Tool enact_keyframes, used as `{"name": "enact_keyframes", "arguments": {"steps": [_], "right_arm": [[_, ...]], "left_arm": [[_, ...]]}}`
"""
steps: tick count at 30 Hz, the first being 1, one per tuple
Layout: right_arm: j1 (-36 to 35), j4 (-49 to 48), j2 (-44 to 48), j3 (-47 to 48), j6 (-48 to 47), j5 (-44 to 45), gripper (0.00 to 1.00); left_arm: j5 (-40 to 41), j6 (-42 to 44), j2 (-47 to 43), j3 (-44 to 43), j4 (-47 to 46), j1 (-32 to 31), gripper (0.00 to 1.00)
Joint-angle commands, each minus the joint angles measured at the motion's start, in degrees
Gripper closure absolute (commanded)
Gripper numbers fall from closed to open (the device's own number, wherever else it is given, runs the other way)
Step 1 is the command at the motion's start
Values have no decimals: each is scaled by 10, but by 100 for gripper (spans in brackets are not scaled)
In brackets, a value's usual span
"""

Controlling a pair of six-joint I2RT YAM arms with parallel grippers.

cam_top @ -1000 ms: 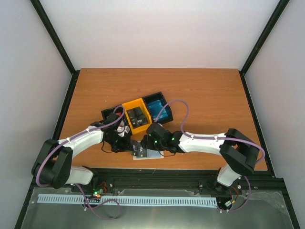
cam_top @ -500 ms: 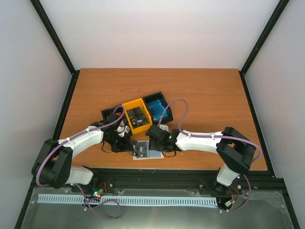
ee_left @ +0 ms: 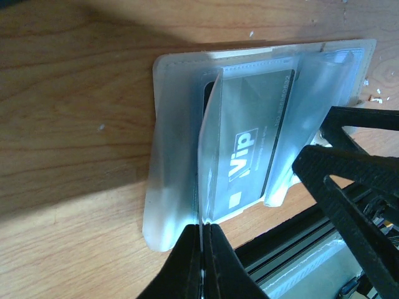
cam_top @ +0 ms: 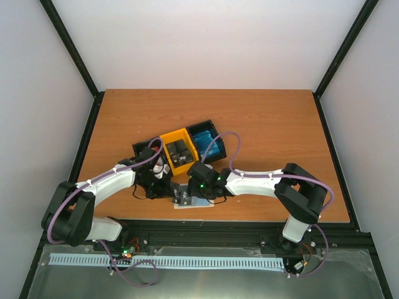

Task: Put the credit cards into the card holder
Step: Turn over the card slot in the card holder.

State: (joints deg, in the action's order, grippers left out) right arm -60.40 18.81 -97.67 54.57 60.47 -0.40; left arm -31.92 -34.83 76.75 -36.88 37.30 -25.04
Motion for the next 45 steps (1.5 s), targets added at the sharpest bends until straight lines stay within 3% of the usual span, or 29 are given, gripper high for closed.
{"name": "enact_keyframes", "arguments": {"steps": [1,11,18,28,38,45], "right_arm": [[0,-71,-22,-11,4,-68,34],[1,-208,-23,-22,2,-140,26],[1,-232,-32,-11,-6,-158,26],[1,-299,-52,-7,-12,-205,26],[1,-292,-99,19,-9,-213,26],[1,-227,-77,41,-37,-167,27]], "left_arm": [[23,-4,-3,-11,19,-4,99],[27,-6,-4,-17,24,-4,99],[53,-13,-21,-30,42,-4,99],[196,-52,-76,-98,125,-4,99],[276,-77,-114,-136,166,-4,99],[239,-57,-142,-153,147,-4,99]]}}
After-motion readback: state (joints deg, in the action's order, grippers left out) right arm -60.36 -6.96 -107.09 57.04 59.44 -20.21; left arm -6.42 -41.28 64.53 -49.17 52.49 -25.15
